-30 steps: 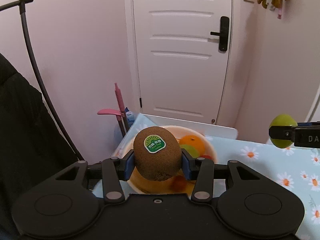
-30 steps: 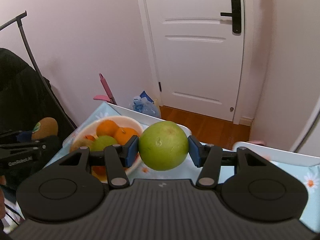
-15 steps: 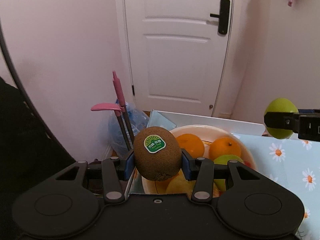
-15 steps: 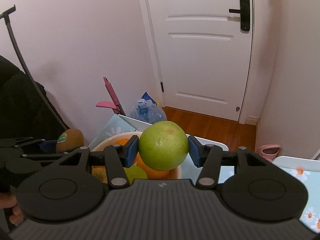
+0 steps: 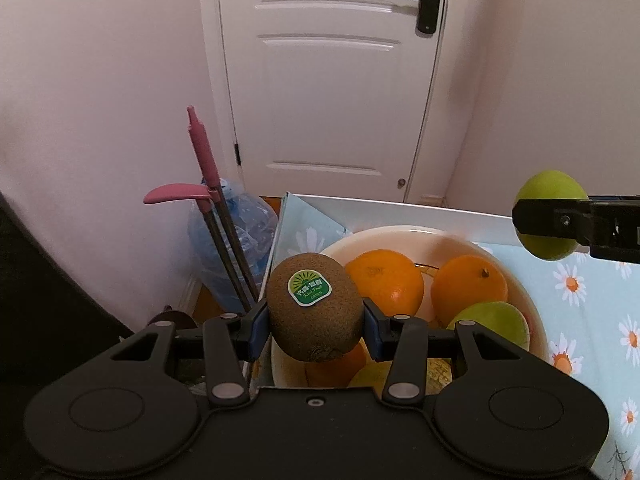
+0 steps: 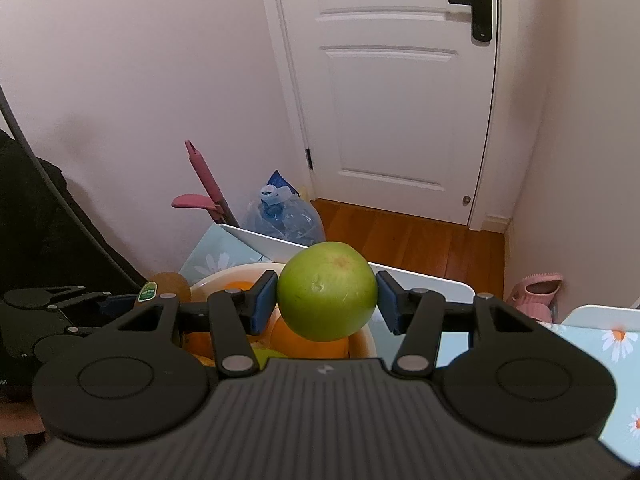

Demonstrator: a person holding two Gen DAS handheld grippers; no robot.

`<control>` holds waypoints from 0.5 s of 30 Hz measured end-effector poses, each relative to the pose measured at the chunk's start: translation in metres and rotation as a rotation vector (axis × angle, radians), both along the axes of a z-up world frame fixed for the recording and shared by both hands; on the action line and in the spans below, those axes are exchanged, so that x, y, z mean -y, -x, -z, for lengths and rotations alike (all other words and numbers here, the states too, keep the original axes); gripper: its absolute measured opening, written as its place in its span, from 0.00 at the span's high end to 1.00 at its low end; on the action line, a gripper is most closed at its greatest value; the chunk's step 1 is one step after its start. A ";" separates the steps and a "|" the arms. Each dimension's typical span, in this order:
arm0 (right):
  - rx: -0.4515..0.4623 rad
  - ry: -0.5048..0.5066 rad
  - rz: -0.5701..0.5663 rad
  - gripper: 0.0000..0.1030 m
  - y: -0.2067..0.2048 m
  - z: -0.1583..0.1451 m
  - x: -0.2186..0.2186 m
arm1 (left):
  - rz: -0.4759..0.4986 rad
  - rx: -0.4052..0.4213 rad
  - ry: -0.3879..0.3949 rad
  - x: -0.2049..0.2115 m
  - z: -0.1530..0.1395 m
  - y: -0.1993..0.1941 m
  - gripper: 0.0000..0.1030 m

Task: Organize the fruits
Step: 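Carry both fruits to the cream bowl while the left gripper opens to drop the kiwi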

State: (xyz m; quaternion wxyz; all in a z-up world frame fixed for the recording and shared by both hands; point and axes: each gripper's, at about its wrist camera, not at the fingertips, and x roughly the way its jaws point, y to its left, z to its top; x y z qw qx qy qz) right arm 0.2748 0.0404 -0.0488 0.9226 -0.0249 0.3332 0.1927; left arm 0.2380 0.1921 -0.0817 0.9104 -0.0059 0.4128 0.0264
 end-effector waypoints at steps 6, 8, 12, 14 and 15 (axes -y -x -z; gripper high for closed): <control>-0.002 0.012 -0.003 0.34 -0.005 0.001 -0.007 | 0.026 0.010 0.011 -0.001 0.001 -0.001 0.35; -0.001 0.016 -0.009 0.34 -0.008 0.000 -0.009 | 0.035 0.042 0.007 -0.001 -0.004 0.003 0.18; -0.002 0.019 -0.027 0.34 -0.014 0.000 -0.015 | 0.042 0.064 0.013 -0.003 -0.012 0.010 0.15; -0.006 0.021 -0.038 0.34 -0.018 0.000 -0.019 | 0.043 0.074 0.014 -0.005 -0.016 0.016 0.14; -0.007 0.022 -0.043 0.34 -0.020 0.001 -0.021 | 0.043 0.080 0.012 -0.005 -0.018 0.019 0.12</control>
